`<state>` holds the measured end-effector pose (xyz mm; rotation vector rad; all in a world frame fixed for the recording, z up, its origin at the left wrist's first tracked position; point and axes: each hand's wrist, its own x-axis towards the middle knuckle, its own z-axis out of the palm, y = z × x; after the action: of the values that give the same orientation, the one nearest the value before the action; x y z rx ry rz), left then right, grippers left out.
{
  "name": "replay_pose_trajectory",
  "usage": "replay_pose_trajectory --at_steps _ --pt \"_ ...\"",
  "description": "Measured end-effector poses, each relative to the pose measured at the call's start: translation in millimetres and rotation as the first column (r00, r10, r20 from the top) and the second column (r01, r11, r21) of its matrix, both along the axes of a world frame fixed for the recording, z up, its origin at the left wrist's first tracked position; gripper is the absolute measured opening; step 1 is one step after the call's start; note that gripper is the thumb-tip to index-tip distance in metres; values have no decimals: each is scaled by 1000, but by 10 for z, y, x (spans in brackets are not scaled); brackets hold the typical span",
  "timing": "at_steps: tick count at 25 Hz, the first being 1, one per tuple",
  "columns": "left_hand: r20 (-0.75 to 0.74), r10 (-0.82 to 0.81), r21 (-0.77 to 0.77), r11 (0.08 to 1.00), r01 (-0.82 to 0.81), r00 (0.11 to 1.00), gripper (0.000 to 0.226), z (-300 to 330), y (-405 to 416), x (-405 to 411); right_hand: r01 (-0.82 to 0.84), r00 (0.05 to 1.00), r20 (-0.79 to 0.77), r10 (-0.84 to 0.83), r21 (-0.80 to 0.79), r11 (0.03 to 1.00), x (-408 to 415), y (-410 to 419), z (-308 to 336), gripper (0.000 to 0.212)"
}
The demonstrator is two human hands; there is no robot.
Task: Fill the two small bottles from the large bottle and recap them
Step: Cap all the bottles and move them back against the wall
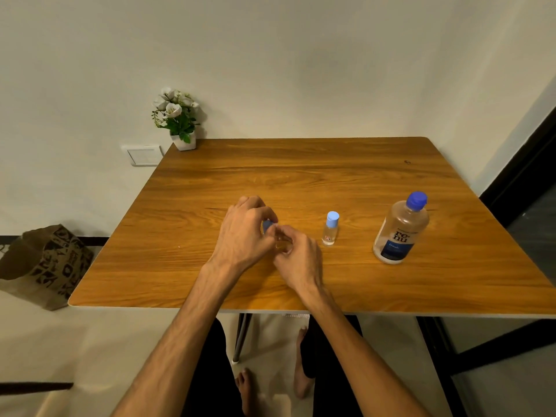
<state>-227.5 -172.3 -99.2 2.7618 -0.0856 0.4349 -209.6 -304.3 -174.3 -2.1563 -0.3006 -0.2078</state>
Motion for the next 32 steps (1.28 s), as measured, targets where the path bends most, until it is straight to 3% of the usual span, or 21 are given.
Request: replay_pose_trajectory --at_steps 3,7,11,13,16,22,26,32 --pt "3 -148 -100 984 148 989 33 30 -51 -42 11 1000 -6 -11 -18 1000 8 -5 9 55" --pt "56 40 -66 997 -36 998 26 -50 -16 -6 -5 999 -35 4 -9 1000 -14 -21 47 29" --pt "-19 -137 -144 981 133 990 33 17 -20 -33 6 999 -33 -7 -27 1000 0 9 8 41" --pt "24 -97 -142 985 99 995 31 -24 -44 -37 1 1000 -23 -2 -19 1000 21 14 -24 42" --pt "48 85 -138 987 -77 995 28 -153 1 12 -16 999 -28 15 -15 1000 15 -4 -26 35" --pt "30 2 -144 990 3 1000 23 -135 17 70 -44 996 -73 41 -40 998 34 -7 33 34" --pt "61 37 -115 993 -30 997 22 -187 18 33 -65 993 -98 64 -9 998 48 -43 11 37" --pt "196 51 -72 997 -37 979 46 -218 -95 -4 -49 994 -98 57 84 995 -115 -313 142 42"
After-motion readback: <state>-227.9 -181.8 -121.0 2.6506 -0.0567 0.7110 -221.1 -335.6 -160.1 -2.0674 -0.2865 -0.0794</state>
